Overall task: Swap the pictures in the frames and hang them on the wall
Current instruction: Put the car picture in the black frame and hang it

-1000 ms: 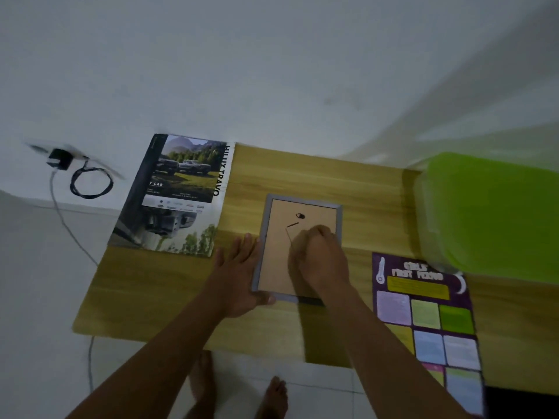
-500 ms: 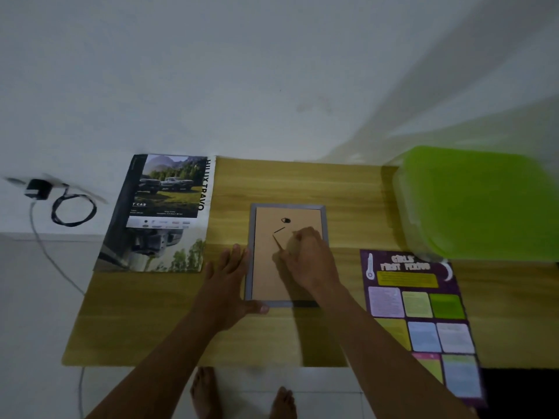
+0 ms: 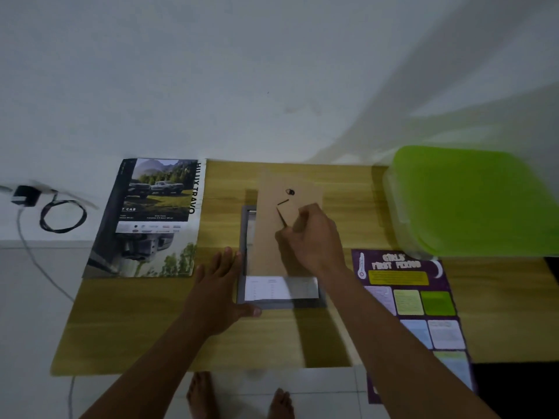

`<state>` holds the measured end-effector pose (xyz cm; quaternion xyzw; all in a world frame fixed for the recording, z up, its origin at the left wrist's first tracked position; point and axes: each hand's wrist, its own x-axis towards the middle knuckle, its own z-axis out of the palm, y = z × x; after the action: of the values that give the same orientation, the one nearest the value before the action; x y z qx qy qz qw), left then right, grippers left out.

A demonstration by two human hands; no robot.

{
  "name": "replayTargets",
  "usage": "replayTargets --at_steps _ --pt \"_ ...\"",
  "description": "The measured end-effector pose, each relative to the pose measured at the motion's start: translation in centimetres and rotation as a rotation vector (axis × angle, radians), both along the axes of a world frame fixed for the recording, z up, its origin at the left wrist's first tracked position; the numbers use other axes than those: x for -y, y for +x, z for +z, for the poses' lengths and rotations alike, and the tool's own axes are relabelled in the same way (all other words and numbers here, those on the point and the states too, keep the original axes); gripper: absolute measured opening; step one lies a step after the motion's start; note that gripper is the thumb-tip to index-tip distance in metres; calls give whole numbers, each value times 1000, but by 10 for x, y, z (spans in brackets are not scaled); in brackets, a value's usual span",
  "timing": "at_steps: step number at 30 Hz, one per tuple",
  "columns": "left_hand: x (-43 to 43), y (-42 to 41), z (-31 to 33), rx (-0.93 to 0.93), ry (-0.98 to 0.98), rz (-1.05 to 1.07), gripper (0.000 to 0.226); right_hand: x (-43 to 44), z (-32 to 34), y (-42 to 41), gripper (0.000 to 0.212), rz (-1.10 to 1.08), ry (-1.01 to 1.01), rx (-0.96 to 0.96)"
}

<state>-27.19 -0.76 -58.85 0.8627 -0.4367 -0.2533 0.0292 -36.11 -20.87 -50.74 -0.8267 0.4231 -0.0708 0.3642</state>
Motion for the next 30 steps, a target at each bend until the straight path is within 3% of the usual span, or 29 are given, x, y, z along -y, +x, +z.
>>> replayTargets --at_steps 6,12,14,17,21,27,30 --pt "4 -3 1 28 33 -5 138 68 27 7 40 -21 -121 -148" --pt "6 -3 -1 41 67 2 133 122 -9 -2 45 -11 -246 -408" --pt "6 -3 -3 51 73 -1 132 131 -24 -6 36 -5 -263 -448" --pt "7 -2 -5 50 71 5 129 139 -45 -11 19 23 -273 -451" --pt "7 -4 -4 33 70 16 132 137 -66 -12 16 66 -297 -368" --pt "8 -3 -1 21 96 13 131 140 -72 -10 22 104 -290 -363" --pt "8 -3 0 48 96 1 127 134 -64 -13 46 116 -273 -375"
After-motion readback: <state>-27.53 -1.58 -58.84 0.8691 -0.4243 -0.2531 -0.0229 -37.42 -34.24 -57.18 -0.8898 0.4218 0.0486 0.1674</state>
